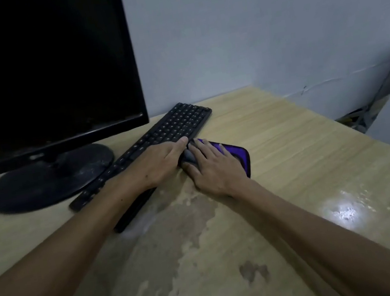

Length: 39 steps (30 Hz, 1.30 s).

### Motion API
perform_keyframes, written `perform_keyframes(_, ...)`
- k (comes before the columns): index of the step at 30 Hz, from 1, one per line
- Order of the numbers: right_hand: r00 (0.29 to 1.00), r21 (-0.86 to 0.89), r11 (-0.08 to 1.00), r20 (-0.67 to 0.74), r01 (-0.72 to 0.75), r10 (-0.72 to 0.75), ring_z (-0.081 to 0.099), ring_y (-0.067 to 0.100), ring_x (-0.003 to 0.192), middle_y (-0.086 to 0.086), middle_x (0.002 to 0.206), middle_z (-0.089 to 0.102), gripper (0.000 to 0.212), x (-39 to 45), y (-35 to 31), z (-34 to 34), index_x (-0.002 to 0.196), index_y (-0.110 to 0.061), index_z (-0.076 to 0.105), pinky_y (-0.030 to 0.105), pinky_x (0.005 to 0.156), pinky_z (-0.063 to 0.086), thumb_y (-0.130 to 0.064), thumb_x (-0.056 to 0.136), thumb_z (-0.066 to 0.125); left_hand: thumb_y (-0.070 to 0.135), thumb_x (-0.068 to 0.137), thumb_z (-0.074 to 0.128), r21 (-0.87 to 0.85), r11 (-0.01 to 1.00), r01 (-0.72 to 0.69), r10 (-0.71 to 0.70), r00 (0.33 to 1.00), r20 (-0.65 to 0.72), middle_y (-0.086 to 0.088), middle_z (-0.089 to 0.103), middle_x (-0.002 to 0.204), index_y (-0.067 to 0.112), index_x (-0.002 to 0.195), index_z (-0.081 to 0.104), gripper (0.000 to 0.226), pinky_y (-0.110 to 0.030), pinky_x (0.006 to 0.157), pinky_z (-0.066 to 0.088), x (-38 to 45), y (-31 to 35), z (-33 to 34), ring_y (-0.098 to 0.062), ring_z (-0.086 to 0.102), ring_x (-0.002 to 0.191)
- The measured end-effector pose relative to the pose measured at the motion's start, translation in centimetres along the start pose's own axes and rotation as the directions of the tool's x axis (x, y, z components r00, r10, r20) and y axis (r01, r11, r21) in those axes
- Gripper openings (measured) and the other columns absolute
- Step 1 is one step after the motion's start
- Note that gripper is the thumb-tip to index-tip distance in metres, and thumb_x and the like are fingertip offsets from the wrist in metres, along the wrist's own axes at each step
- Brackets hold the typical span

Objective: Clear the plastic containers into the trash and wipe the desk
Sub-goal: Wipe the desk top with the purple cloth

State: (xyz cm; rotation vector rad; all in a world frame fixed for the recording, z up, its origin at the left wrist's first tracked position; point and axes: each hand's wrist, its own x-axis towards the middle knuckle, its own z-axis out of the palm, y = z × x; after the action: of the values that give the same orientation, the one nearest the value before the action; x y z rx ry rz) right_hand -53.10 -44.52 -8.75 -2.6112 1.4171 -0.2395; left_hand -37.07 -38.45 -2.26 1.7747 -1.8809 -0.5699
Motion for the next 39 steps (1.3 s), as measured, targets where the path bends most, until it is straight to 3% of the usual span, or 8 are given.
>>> perform_keyframes(5, 0.998, 0.014, 0.998, 0.018, 0.057, -0.057, -0.001, 0.013, 0.158, -0.004, 0.172, 0.006, 0.067, -4.9, -4.2, 0.6, 0.164, -0.026, 0.011, 0.043, 0.128, 0.000, -0.058, 0.106, 0.018, 0.053, 0.109, 0.024, 0.012, 0.999, 0.043, -0.042, 0.998, -0.038, 0.004, 0.071, 0.117, 0.024, 0.117, 0.073, 0.057, -0.042, 0.103, 0.046, -7.5, -1.4, -0.5, -0.013, 0.063, 0.109)
perform_keyframes(12, 0.995, 0.059, 0.995, 0.042, 0.085, -0.088, 0.002, 0.014, 0.158, -0.005, 0.172, 0.008, 0.065, -10.4, -8.8, 1.0, 0.163, -0.025, 0.015, 0.042, 0.127, 0.002, -0.056, 0.107, 0.022, 0.049, 0.110, 0.029, 0.048, 0.997, 0.065, -0.062, 0.996, -0.065, 0.004, 0.070, 0.133, 0.029, 0.126, 0.073, 0.051, -0.035, 0.105, 0.043, -17.1, -2.2, -1.2, -0.013, 0.057, 0.129)
perform_keyframes(16, 0.995, 0.082, 0.994, 0.062, 0.077, -0.082, 0.000, 0.013, 0.158, -0.005, 0.172, 0.006, 0.065, -13.1, -11.7, 1.3, 0.163, -0.026, 0.017, 0.041, 0.127, 0.002, -0.057, 0.106, 0.023, 0.042, 0.106, 0.042, 0.053, 0.996, 0.066, -0.059, 0.990, -0.126, 0.003, 0.075, 0.112, 0.021, 0.113, 0.075, 0.040, -0.038, 0.094, 0.051, -20.8, -2.9, -1.8, -0.017, 0.066, 0.105)
perform_keyframes(20, 0.990, 0.109, 0.989, 0.089, 0.103, -0.113, -0.002, 0.012, 0.158, -0.005, 0.172, 0.004, 0.064, -15.8, -14.8, 1.5, 0.163, -0.026, 0.016, 0.039, 0.127, 0.000, -0.055, 0.107, 0.025, 0.021, 0.100, 0.058, 0.060, 0.994, 0.096, -0.080, 0.971, -0.225, 0.007, 0.073, 0.112, 0.020, 0.119, 0.073, 0.024, -0.029, 0.093, 0.050, -23.8, -4.3, -2.8, -0.009, 0.065, 0.105)
perform_keyframes(26, 0.975, 0.138, 0.973, 0.097, 0.184, -0.198, -0.002, 0.014, 0.158, -0.004, 0.172, 0.004, 0.066, -20.0, -21.4, 2.7, 0.164, -0.024, 0.016, 0.040, 0.127, -0.001, -0.054, 0.106, 0.026, 0.019, 0.099, 0.061, 0.040, 0.990, 0.136, -0.124, 0.971, -0.207, 0.007, 0.074, 0.110, 0.021, 0.120, 0.073, 0.024, -0.024, 0.092, 0.051, -29.1, -5.7, -4.5, -0.008, 0.066, 0.102)
perform_keyframes(30, 0.956, 0.201, 0.944, 0.077, 0.262, -0.282, 0.000, 0.016, 0.158, -0.001, 0.172, 0.007, 0.065, -22.3, -27.1, 4.3, 0.162, -0.021, 0.022, 0.041, 0.127, 0.000, -0.052, 0.105, 0.029, 0.017, 0.098, 0.062, 0.090, 0.975, 0.203, -0.181, 0.962, -0.206, 0.010, 0.075, 0.092, 0.027, 0.106, 0.078, 0.021, -0.009, 0.071, 0.045, -31.9, -6.9, -6.3, 0.000, 0.065, 0.083)
perform_keyframes(34, 0.888, 0.227, 0.880, 0.103, 0.418, -0.448, -0.001, 0.015, 0.158, 0.000, 0.172, 0.007, 0.066, -24.2, -32.9, 5.8, 0.163, -0.019, 0.019, 0.039, 0.125, -0.002, -0.052, 0.106, 0.025, 0.012, 0.100, 0.058, 0.049, 0.932, 0.358, -0.336, 0.910, -0.242, 0.003, 0.077, 0.081, 0.020, 0.100, 0.077, 0.020, -0.019, 0.071, 0.055, -36.0, -8.9, -9.8, -0.008, 0.072, 0.074)
perform_keyframes(39, 0.678, 0.307, 0.684, 0.143, 0.662, -0.721, 0.013, 0.015, 0.156, 0.000, 0.169, 0.021, 0.061, -25.2, -40.6, 6.4, 0.162, -0.020, 0.024, 0.042, 0.126, 0.006, -0.049, 0.108, 0.030, 0.020, 0.102, 0.059, 0.016, 0.895, 0.445, -0.426, 0.866, -0.261, 0.006, 0.078, 0.083, 0.022, 0.097, 0.075, 0.017, -0.022, 0.067, 0.055, -41.9, -11.9, -12.8, -0.005, 0.074, 0.073)
